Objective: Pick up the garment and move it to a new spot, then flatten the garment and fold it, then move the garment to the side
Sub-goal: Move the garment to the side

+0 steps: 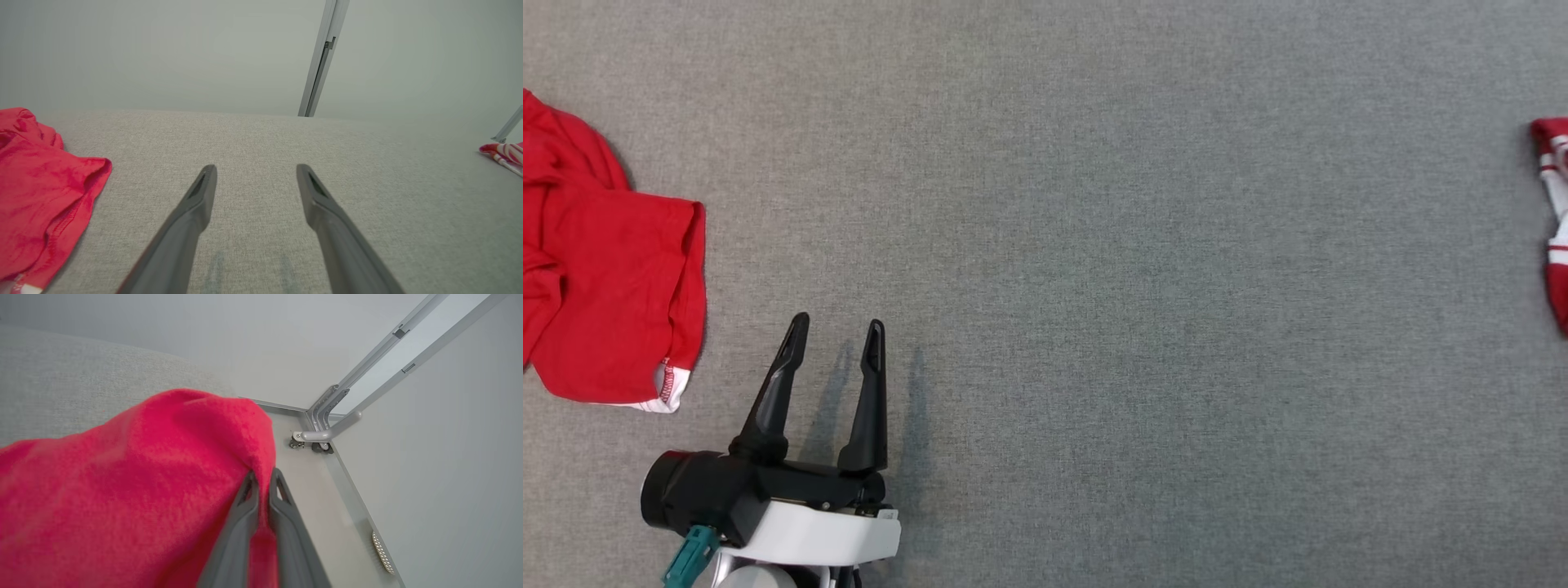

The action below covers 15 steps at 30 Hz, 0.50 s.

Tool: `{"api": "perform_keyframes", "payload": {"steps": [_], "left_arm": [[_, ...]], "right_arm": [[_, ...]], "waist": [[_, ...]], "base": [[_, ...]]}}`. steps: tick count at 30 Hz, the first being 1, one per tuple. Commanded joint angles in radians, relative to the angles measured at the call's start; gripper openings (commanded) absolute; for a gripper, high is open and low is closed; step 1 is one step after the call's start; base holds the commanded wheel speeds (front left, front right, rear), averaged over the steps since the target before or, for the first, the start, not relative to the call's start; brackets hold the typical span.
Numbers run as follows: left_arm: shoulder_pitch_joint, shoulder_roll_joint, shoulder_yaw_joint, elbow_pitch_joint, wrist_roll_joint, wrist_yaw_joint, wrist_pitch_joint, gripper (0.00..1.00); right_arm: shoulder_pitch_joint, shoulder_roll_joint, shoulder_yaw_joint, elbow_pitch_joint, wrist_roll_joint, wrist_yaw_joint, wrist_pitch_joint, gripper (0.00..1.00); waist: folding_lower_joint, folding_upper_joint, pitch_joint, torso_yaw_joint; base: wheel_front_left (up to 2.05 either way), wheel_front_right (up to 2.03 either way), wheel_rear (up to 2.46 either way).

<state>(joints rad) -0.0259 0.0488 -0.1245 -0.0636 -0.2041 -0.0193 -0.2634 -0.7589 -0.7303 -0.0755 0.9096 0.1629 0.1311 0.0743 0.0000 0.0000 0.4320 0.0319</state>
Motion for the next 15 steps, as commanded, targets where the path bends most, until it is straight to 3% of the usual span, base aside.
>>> {"api": "perform_keyframes", "payload": {"steps": [1, 5, 8, 15], "left_arm": [[-0.006, 0.003, 0.004, -0.003, 0.003, 0.005, -0.001, 1.0], [0.005, 0.003, 0.003, -0.008, -0.015, 0.021, -0.001, 1.0], [0.026, 0.003, 0.009, -0.002, -0.031, 0.03, -0.001, 1.0], [0.123, 0.003, 0.037, 0.007, -0.079, 0.056, -0.001, 1.0]], "right_arm": [[-0.011, -0.001, -0.014, 0.027, -0.038, 0.0, -0.017, 1.0], [-0.047, 0.033, -0.085, 0.018, -0.155, 0.0, -0.135, 1.0], [-0.027, 0.106, -0.13, -0.028, -0.216, 0.0, -0.252, 1.0], [0.175, 0.319, -0.076, -0.284, -0.173, 0.0, -0.335, 1.0]], "waist": [[0.0, 0.0, -0.008, -0.001], [0.0, 0.0, -0.048, -0.01], [0.0, 0.0, -0.104, -0.02], [0.0, 0.0, -0.293, -0.037]], "base": [[0.0, 0.0, 0.0], [0.0, 0.0, 0.0], [0.0, 0.0, 0.0], [0.0, 0.0, 0.0]]}}
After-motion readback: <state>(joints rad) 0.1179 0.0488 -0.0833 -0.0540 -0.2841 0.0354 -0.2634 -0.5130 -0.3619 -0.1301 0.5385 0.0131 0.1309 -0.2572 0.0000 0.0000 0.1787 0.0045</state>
